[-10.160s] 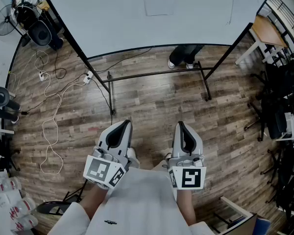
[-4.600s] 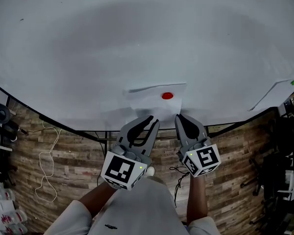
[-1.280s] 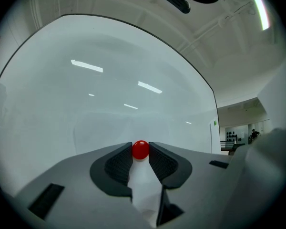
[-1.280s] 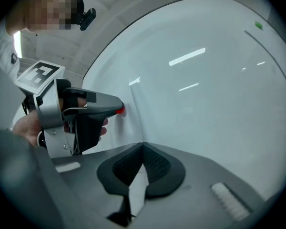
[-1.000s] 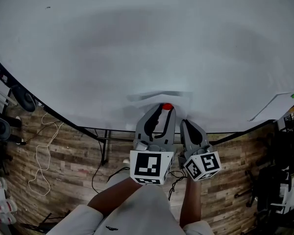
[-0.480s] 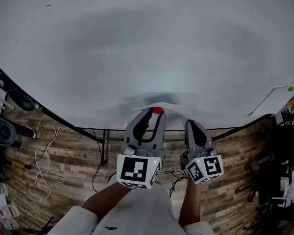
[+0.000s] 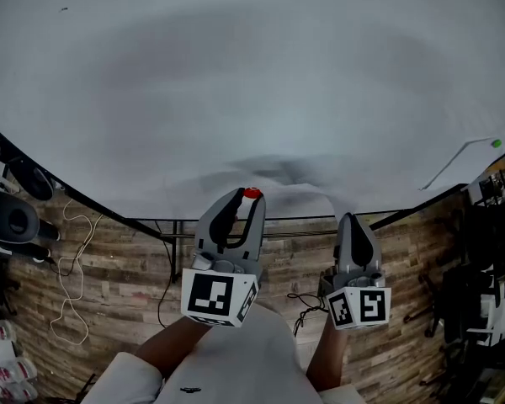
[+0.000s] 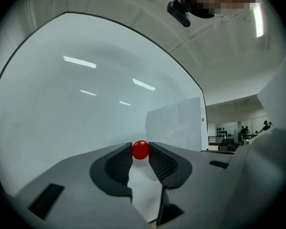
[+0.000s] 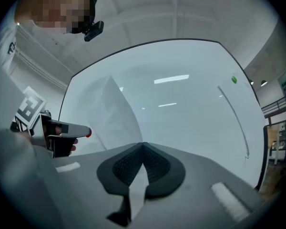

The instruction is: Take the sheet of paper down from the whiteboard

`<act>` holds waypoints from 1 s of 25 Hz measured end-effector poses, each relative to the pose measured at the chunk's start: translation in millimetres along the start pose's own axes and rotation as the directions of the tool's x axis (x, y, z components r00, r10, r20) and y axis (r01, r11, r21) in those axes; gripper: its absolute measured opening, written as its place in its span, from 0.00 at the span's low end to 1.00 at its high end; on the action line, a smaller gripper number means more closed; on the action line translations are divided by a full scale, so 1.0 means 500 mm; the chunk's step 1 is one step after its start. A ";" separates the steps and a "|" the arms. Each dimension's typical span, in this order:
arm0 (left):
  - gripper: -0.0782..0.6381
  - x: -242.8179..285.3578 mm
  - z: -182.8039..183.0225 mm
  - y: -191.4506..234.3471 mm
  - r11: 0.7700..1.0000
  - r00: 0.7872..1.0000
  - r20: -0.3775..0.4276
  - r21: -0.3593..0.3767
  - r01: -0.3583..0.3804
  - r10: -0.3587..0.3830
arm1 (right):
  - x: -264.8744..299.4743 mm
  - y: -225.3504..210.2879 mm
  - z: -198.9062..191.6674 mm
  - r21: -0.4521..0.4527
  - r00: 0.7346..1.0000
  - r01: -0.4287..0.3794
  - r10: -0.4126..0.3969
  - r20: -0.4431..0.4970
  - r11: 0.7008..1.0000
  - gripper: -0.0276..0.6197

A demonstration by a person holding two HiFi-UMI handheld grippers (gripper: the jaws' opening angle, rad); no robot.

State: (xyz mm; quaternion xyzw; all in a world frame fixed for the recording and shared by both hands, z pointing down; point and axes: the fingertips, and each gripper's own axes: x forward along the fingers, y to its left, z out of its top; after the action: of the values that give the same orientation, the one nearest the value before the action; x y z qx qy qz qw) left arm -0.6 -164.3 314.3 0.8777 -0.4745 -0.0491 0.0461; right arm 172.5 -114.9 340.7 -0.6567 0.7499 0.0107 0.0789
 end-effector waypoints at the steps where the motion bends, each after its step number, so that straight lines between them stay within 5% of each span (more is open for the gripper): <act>1: 0.26 -0.002 -0.003 0.003 1.000 1.000 -0.003 0.000 -0.002 0.002 | -0.009 -0.007 0.003 0.002 1.000 0.015 -0.015 0.005 1.000 0.06; 25: 0.26 -0.081 -0.048 0.067 1.000 0.999 -0.036 0.024 0.008 -0.007 | -0.151 -0.080 0.018 -0.040 0.966 0.251 -0.247 0.077 0.967 0.06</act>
State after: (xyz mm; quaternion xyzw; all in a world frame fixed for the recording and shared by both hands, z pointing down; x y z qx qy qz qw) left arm -47.3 -148.2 344.3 0.8807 -0.4707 -0.0279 0.0437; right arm 222.2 -45.2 345.3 -0.7466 0.6578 0.0426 0.0902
